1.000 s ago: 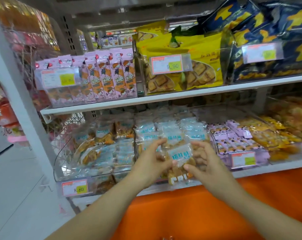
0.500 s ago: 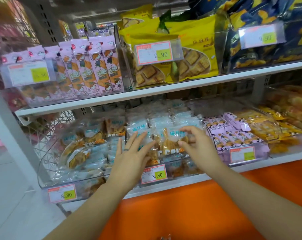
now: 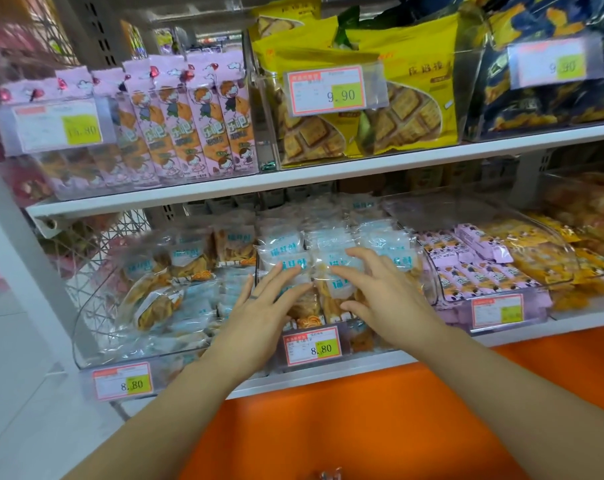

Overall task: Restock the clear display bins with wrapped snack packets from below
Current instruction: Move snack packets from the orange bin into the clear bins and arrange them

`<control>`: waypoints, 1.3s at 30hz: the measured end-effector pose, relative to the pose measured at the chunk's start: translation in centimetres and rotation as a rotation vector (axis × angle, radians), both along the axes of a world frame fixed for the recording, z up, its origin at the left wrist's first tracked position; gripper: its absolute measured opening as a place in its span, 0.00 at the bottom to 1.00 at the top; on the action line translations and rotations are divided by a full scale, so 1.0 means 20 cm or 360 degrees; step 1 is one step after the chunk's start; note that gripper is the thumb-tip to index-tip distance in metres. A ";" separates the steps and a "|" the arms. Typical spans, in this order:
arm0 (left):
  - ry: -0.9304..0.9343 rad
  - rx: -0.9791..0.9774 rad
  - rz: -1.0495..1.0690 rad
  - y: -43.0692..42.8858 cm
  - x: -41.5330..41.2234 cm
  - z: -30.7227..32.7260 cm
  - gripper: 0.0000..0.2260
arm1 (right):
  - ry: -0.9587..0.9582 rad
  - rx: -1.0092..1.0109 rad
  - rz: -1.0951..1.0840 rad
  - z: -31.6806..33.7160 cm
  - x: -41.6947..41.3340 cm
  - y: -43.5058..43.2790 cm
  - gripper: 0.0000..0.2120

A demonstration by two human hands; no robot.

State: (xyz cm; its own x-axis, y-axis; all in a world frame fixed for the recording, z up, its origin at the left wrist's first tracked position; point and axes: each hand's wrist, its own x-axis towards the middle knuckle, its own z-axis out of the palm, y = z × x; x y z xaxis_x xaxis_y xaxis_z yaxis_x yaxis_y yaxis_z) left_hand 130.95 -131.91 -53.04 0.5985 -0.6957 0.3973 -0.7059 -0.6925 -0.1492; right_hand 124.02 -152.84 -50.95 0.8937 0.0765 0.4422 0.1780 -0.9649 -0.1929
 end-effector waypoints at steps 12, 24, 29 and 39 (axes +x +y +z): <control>0.0118 -0.0079 -0.0015 0.05 -0.05 0.02 0.26 | -0.0619 -0.0222 -0.0046 -0.04 -0.07 0.06 0.24; 0.0216 0.0001 0.0060 0.08 -0.08 0.01 0.29 | -0.0264 -0.0339 -0.0218 -0.18 -0.05 0.10 0.39; -0.0064 -0.0349 0.0231 0.26 -0.11 0.04 0.21 | -0.0213 -0.0284 -0.0216 -0.09 -0.15 0.11 0.29; 0.0113 -0.0380 0.0900 0.61 -0.05 0.12 0.24 | -0.0168 -0.0126 0.0014 0.11 -0.15 0.29 0.14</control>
State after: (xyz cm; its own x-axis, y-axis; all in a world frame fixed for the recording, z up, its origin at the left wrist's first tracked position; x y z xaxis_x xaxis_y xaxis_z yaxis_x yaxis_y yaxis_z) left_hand 129.92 -119.65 -50.55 0.8793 -0.1597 0.4487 -0.2221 -0.9709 0.0896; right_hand 121.11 -147.10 -48.78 0.8415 0.1224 0.5262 0.2019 -0.9747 -0.0961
